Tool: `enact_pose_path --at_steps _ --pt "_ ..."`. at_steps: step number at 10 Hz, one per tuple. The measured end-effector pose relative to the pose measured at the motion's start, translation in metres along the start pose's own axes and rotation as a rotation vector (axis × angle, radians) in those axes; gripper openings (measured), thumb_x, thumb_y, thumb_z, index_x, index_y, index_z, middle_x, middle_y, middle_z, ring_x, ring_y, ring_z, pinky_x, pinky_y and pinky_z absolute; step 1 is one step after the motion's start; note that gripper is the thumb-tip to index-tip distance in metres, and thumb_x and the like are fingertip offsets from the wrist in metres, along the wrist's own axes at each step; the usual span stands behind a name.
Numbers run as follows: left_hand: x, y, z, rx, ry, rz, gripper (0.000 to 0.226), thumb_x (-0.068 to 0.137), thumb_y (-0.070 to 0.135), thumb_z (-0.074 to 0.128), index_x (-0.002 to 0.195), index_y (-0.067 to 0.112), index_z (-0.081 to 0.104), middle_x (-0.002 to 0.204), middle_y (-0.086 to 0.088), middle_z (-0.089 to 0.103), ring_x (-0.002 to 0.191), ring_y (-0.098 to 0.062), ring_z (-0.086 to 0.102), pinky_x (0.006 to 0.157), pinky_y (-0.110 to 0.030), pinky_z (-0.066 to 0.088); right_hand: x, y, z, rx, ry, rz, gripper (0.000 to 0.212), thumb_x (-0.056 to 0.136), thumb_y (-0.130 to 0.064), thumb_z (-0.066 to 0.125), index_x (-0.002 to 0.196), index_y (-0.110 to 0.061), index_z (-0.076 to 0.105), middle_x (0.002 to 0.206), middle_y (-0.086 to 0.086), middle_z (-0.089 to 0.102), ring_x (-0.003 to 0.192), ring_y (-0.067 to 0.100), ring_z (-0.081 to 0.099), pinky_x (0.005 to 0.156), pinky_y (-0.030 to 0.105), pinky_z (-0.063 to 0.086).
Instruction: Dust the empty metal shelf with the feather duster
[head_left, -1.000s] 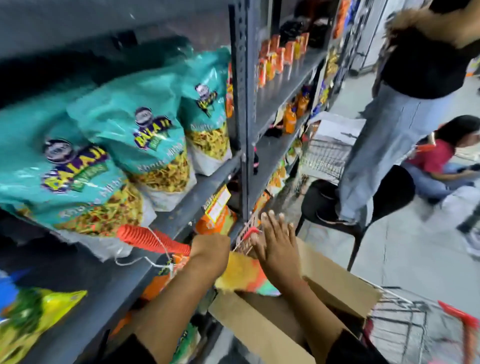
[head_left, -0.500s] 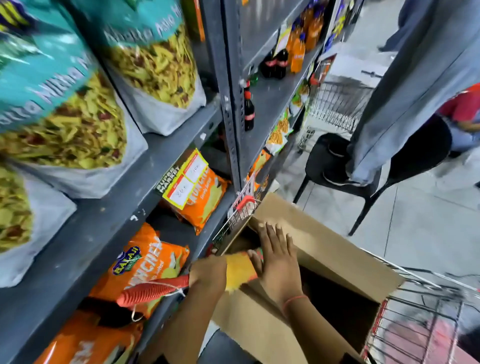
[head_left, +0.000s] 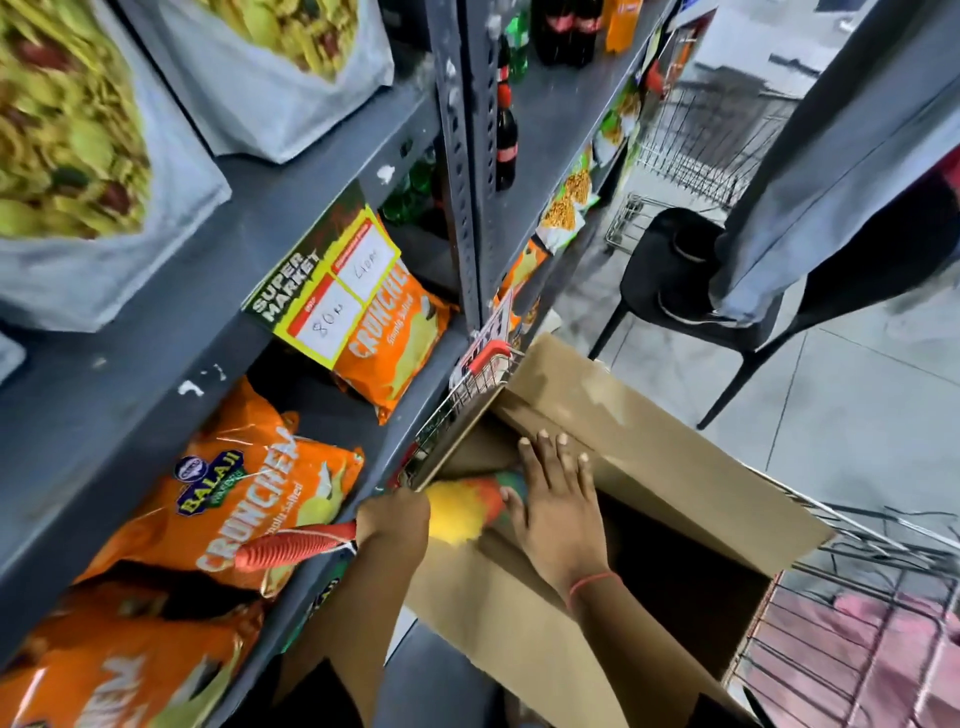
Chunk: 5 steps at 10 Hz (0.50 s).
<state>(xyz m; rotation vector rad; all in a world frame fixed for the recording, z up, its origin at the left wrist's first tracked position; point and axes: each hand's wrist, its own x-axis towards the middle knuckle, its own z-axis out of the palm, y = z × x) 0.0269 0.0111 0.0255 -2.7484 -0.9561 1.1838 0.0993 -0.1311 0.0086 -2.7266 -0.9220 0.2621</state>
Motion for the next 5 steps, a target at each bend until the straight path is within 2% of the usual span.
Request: enact_pose_path --at_steps 1,2,3,4,5 --pt "-0.007 -0.006 -0.005 0.054 0.082 0.065 0.039 0.092 0.002 0.042 0.124 0.014 0.059 0.131 -0.006 0.059 0.123 -0.026 0.052 0.095 -0.036 0.045 -0.004 -0.001 -0.003 -0.028 0.029 -0.007 0.060 0.093 -0.044 0.024 0.122 -0.003 0.056 0.126 0.021 0.056 0.120 0.037 0.048 0.102 0.043 0.018" --pt "-0.021 -0.011 -0.021 0.058 0.157 0.107 0.046 0.091 0.009 0.043 0.136 0.008 0.043 0.142 -0.010 0.044 0.133 -0.028 0.038 0.106 -0.039 0.036 -0.008 -0.004 -0.016 -0.056 0.055 -0.017 0.058 0.083 -0.038 0.033 0.122 -0.002 0.055 0.126 0.021 0.056 0.119 0.037 0.049 0.103 0.047 0.027" --pt "-0.038 -0.016 -0.044 0.023 0.254 0.134 0.058 0.094 0.012 0.037 0.148 0.003 0.017 0.156 -0.014 0.021 0.144 -0.030 0.018 0.117 -0.042 0.021 -0.011 -0.009 -0.040 -0.047 0.067 0.001 0.060 0.086 -0.042 0.031 0.124 -0.001 0.053 0.126 0.022 0.056 0.119 0.038 0.049 0.102 0.048 0.032" --pt "-0.064 -0.026 -0.079 -0.041 0.359 0.169 0.061 0.098 0.018 0.031 0.150 0.004 0.002 0.160 -0.014 0.003 0.147 -0.031 0.002 0.120 -0.041 0.008 -0.007 -0.013 -0.075 0.000 0.180 0.002 0.064 0.094 -0.046 0.021 0.128 0.001 0.048 0.128 0.023 0.053 0.120 0.040 0.047 0.101 0.044 0.017" --pt "-0.101 -0.027 -0.122 -0.091 0.469 0.263 0.066 0.100 0.032 0.029 0.150 0.003 -0.004 0.160 -0.014 -0.006 0.147 -0.031 -0.006 0.121 -0.042 0.001 0.006 -0.021 -0.130 0.032 0.319 -0.012 0.064 0.095 -0.047 0.018 0.130 0.002 0.040 0.130 0.026 0.050 0.125 0.037 0.036 0.101 0.046 0.016"
